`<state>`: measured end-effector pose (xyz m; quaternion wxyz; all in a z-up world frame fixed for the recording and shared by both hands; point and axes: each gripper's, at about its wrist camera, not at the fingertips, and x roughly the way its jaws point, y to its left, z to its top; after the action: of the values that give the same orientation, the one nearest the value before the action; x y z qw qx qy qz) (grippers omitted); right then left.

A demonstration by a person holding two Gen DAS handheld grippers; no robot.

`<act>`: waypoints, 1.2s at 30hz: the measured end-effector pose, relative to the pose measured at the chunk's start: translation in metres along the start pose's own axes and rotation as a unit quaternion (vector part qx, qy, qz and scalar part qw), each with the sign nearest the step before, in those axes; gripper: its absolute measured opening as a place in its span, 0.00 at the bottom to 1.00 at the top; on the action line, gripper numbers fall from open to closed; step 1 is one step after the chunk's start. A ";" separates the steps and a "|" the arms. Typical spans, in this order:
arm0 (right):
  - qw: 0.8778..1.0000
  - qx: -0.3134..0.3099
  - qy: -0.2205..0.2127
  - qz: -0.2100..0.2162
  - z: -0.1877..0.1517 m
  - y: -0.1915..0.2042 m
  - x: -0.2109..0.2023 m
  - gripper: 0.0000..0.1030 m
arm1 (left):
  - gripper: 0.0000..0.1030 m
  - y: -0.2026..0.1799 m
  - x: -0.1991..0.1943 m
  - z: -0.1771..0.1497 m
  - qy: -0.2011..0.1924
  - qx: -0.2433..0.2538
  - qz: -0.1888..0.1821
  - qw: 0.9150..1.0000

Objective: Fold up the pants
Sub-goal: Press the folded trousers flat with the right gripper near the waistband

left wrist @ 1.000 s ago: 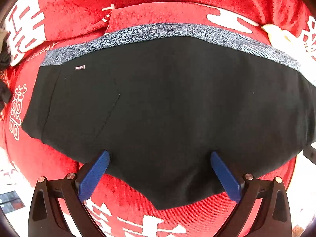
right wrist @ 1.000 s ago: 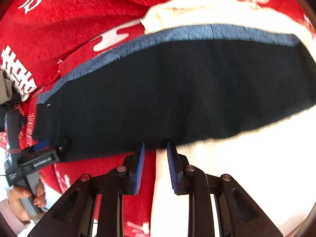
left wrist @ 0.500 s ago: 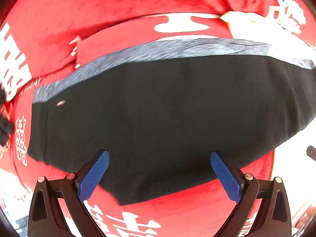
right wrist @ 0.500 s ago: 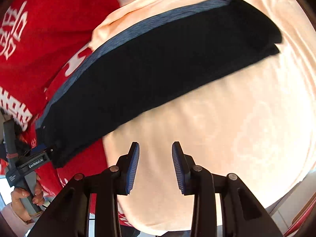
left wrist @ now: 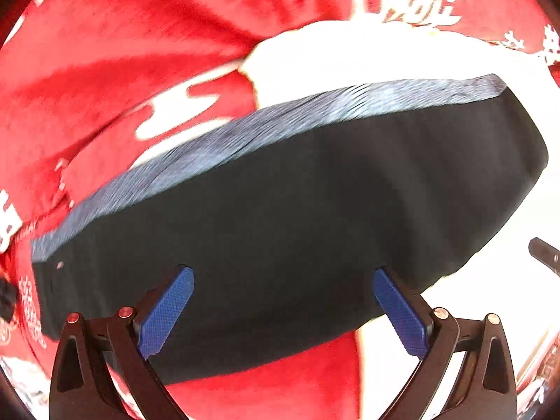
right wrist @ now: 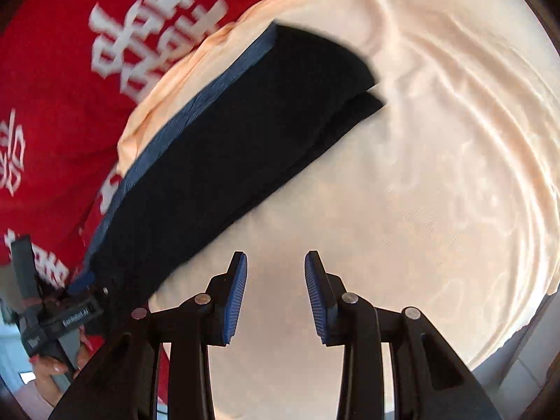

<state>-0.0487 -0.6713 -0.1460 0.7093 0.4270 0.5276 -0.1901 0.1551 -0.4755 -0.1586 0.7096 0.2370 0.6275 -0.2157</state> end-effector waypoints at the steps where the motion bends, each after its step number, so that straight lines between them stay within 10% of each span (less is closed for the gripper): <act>1: 1.000 0.021 -0.011 0.008 0.009 -0.011 -0.003 0.37 | 1.00 -0.009 0.001 0.007 -0.003 0.002 -0.004 1.000; 8: 0.992 0.097 -0.069 0.051 0.061 -0.050 -0.011 0.34 | 1.00 -0.059 0.014 0.036 -0.012 0.001 -0.012 1.000; 10: 0.989 0.110 -0.069 0.067 0.071 -0.055 -0.010 0.11 | 1.00 -0.067 0.019 0.037 -0.008 -0.003 -0.016 1.000; 21: 0.988 0.136 -0.069 0.002 0.055 -0.077 -0.023 0.13 | 1.00 -0.068 0.025 0.039 -0.016 0.002 -0.014 1.000; 26: 0.995 0.023 -0.095 0.032 0.078 -0.031 -0.038 0.13 | 1.00 -0.073 0.023 0.034 -0.023 -0.003 -0.012 1.000; 31: 0.993 -0.081 -0.016 0.079 0.125 0.039 0.022 0.23 | 1.00 -0.062 0.029 0.031 -0.025 -0.001 -0.012 1.000; 36: 0.988 -0.149 -0.002 0.047 0.133 0.073 0.065 0.21 | 1.00 -0.063 0.034 0.034 -0.025 -0.004 -0.018 1.000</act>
<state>0.1059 -0.7255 -0.1657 0.7740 0.3405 0.5283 -0.0771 0.1478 -0.5467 -0.1931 0.7220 0.2175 0.6143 -0.2323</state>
